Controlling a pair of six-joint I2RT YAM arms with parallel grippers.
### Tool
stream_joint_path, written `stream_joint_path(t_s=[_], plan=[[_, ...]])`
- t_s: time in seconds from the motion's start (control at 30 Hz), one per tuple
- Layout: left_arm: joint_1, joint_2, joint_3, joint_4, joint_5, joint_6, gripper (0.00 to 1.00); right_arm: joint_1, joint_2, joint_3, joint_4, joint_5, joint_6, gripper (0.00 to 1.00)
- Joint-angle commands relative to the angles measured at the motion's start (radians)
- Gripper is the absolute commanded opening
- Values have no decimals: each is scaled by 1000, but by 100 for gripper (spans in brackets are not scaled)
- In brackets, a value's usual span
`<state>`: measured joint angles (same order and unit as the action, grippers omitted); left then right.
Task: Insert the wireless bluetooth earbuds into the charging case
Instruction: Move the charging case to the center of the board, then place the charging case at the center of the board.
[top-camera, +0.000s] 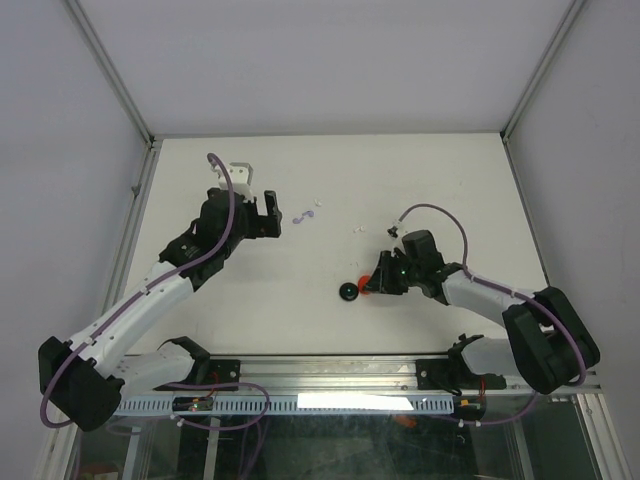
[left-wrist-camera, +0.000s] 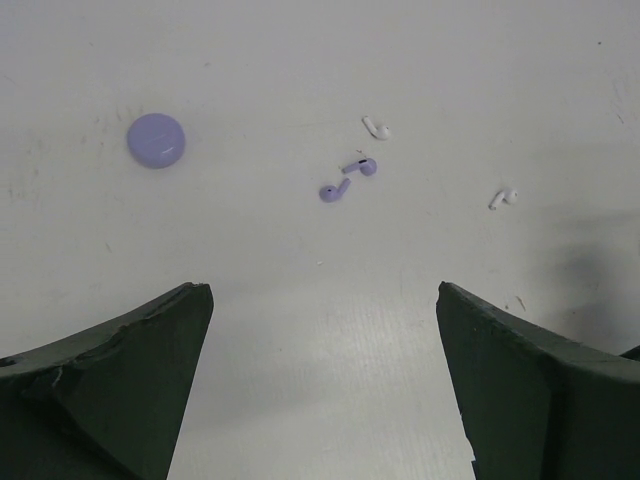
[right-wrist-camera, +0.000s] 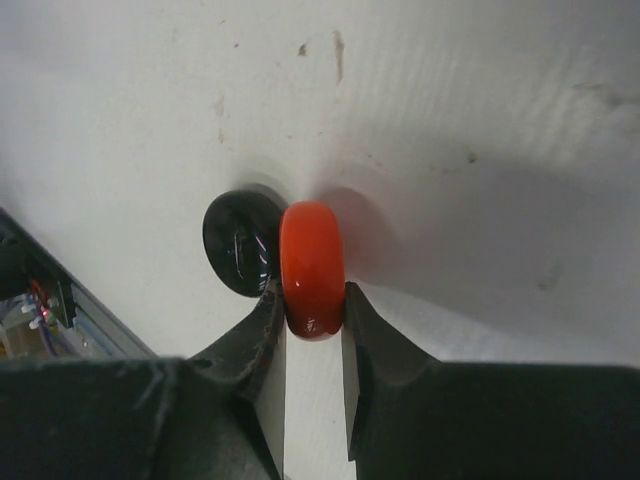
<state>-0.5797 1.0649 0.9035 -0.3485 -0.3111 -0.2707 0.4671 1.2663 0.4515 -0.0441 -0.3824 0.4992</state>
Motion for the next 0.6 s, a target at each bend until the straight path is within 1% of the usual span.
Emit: stream_joint_path(t_s=[0.0, 0.2, 0.43, 0.57], plan=[[22, -45, -14, 62, 15, 22, 99, 42, 19, 35, 48, -70, 56, 14], [29, -49, -17, 63, 31, 22, 99, 46, -11, 56, -33, -2, 27, 31], [34, -61, -23, 62, 32, 19, 99, 38, -74, 103, -187, 126, -33, 58], [36, -65, -27, 67, 29, 14, 99, 30, -140, 132, -263, 207, -69, 67]])
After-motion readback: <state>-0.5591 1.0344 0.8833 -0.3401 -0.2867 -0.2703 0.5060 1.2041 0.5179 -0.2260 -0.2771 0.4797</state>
